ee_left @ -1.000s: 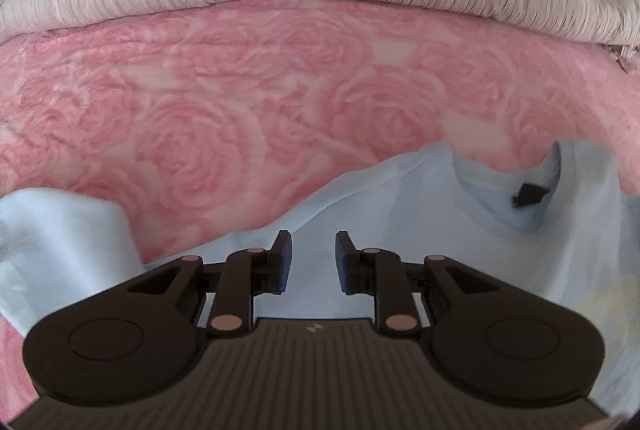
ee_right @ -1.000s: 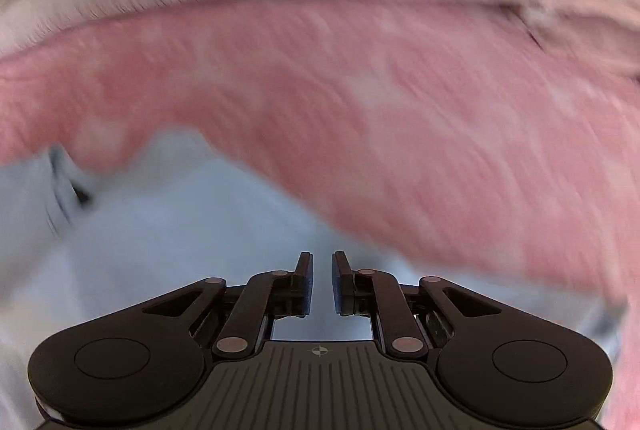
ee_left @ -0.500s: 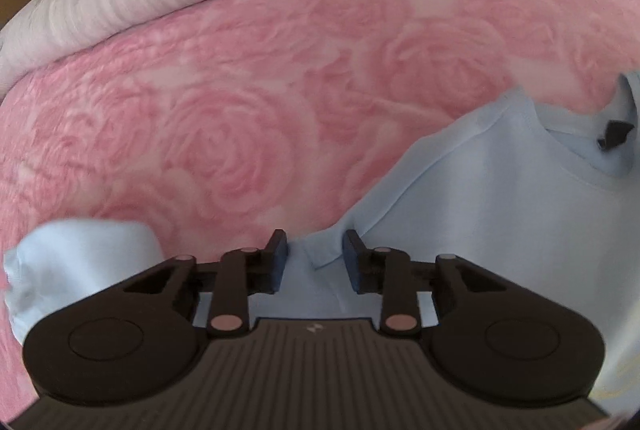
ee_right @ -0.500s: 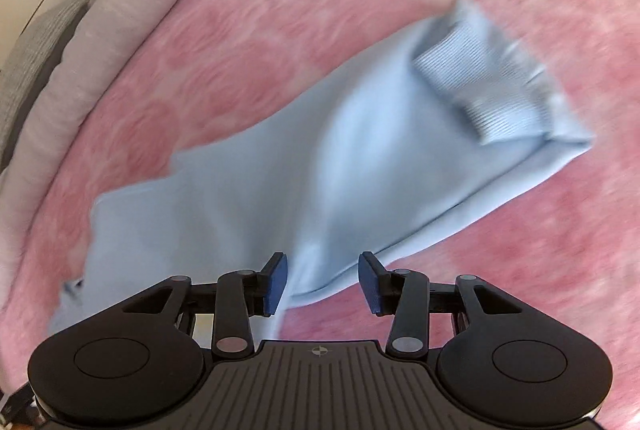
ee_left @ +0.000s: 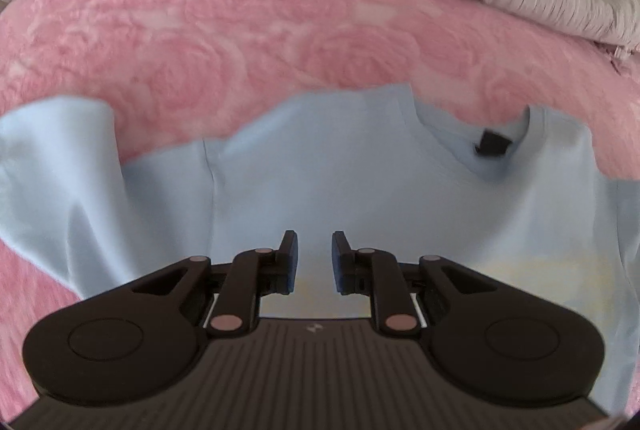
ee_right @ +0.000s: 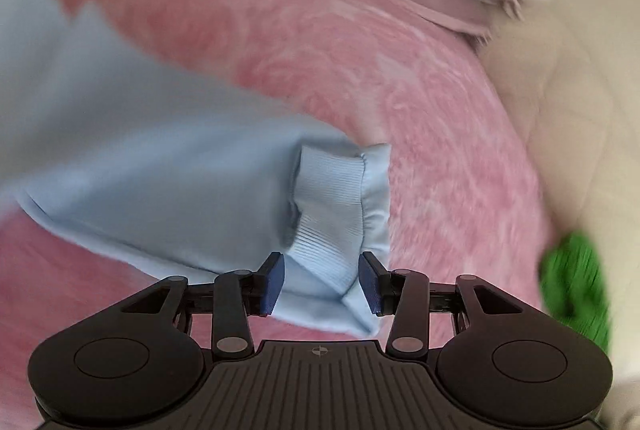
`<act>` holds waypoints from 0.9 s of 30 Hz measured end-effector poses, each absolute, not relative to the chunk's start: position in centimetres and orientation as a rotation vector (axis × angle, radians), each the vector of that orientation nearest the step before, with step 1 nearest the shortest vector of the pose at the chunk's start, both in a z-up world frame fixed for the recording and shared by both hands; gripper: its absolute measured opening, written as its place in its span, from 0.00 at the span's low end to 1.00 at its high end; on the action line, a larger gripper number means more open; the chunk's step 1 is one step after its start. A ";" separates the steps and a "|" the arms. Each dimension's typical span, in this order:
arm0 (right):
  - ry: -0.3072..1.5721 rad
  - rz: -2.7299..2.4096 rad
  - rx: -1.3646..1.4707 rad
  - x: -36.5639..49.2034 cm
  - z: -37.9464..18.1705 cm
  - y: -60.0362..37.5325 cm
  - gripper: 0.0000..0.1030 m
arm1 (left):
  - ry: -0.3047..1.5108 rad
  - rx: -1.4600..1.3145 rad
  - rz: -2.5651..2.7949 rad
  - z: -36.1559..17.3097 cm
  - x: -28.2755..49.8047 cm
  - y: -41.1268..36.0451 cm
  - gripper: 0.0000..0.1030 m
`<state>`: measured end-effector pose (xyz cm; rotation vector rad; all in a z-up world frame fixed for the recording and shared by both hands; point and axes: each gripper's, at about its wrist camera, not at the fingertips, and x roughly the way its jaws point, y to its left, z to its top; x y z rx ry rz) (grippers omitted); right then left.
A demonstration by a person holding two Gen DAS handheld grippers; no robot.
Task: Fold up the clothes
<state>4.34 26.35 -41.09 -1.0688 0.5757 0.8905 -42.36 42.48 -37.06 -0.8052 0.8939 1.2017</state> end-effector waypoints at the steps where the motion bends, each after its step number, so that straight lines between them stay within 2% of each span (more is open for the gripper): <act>1: 0.609 0.864 -0.987 5.7 -40.5 25.1 0.41 | 0.895 -0.818 1.207 -37.1 -42.3 42.1 0.16; 2: 0.641 0.836 -0.906 7.0 -40.0 23.9 0.25 | 0.894 -0.828 1.214 -37.1 -42.3 41.8 0.16; 4: 0.701 0.779 -0.742 9.7 -38.9 21.4 0.13 | 0.894 -0.833 1.239 -36.7 -42.5 41.2 0.16; 8: 0.807 0.656 -0.414 15.1 -36.7 16.5 0.04 | 0.881 -0.867 1.284 -35.6 -43.4 39.4 0.16; 10: 0.853 0.591 -0.250 17.8 -35.6 14.0 0.04 | 0.875 -0.901 1.304 -35.4 -43.8 38.4 0.16; 13: 1.078 0.438 0.014 22.1 -36.9 9.3 0.06 | 0.873 -0.946 1.321 -35.2 -44.4 36.6 0.16; 14: 1.078 0.445 0.028 22.1 -36.8 9.1 0.17 | 0.874 -0.956 1.324 -35.2 -44.5 36.1 0.16; 15: 1.078 0.452 0.041 22.1 -36.7 8.8 0.23 | 0.874 -0.966 1.328 -35.1 -44.6 35.6 0.16; 16: 1.077 0.459 0.055 22.1 -36.6 8.5 0.36 | 0.875 -0.973 1.330 -35.1 -44.7 35.1 0.16; 17: 1.077 0.466 0.068 22.1 -36.5 8.3 0.41 | 0.876 -0.978 1.329 -35.0 -44.7 34.7 0.16; 24: 1.072 0.516 0.162 22.1 -35.7 6.4 0.46 | 0.854 -1.009 1.323 -34.9 -44.3 32.9 0.16; 25: 1.071 0.523 0.175 22.1 -35.6 6.1 0.41 | 0.852 -1.013 1.324 -34.9 -44.3 32.8 0.16; 26: 1.071 0.530 0.189 22.1 -35.5 5.8 0.02 | 0.849 -1.016 1.325 -34.9 -44.2 32.7 0.16; 27: 1.070 0.537 0.202 22.1 -35.4 5.6 0.02 | 0.848 -1.018 1.326 -34.9 -44.2 32.6 0.16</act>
